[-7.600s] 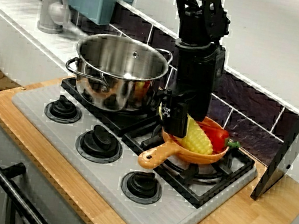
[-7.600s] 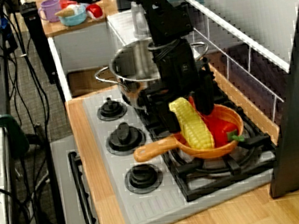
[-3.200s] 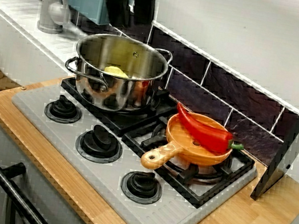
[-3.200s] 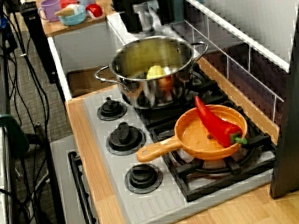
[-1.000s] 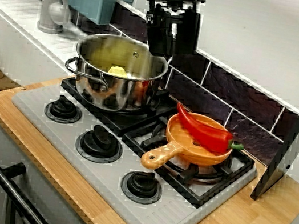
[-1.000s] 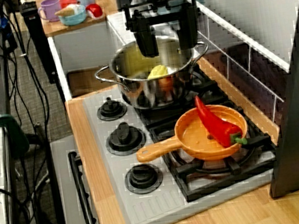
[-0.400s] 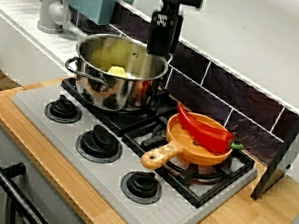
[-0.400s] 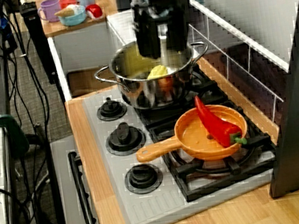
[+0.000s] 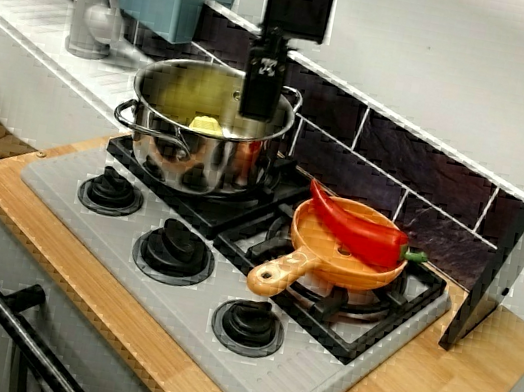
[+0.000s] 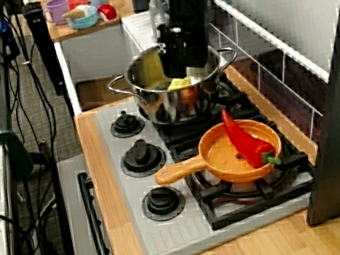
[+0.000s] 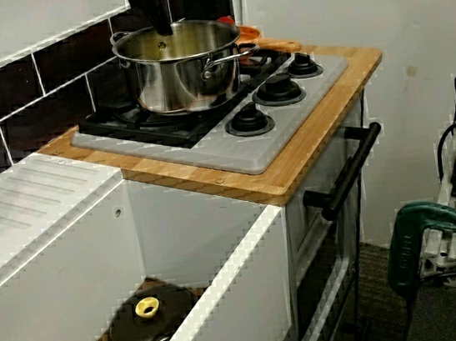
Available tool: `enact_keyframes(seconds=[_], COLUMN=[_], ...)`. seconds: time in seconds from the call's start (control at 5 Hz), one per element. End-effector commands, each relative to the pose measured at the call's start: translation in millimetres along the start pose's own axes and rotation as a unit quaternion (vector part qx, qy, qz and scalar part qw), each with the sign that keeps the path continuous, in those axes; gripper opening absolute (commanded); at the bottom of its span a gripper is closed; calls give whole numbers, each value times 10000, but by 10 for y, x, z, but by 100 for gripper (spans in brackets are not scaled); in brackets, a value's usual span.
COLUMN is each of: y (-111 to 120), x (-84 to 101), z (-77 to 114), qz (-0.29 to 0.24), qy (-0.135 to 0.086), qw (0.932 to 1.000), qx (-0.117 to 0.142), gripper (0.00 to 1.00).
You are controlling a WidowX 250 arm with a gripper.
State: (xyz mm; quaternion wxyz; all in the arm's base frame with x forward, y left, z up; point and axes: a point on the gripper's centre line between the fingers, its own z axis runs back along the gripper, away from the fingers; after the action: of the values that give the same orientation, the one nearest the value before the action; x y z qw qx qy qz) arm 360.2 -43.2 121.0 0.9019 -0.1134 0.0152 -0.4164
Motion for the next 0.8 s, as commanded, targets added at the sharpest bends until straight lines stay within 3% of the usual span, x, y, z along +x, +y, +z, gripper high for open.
enact_keyframes(seconds=[0.0,0.6], y=[-150,-151], x=[-43,-14], z=[195,246], qz=[1802,2077], qy=[196,268], qw=[9811,9772], qx=[683,349], gripper=[100,100])
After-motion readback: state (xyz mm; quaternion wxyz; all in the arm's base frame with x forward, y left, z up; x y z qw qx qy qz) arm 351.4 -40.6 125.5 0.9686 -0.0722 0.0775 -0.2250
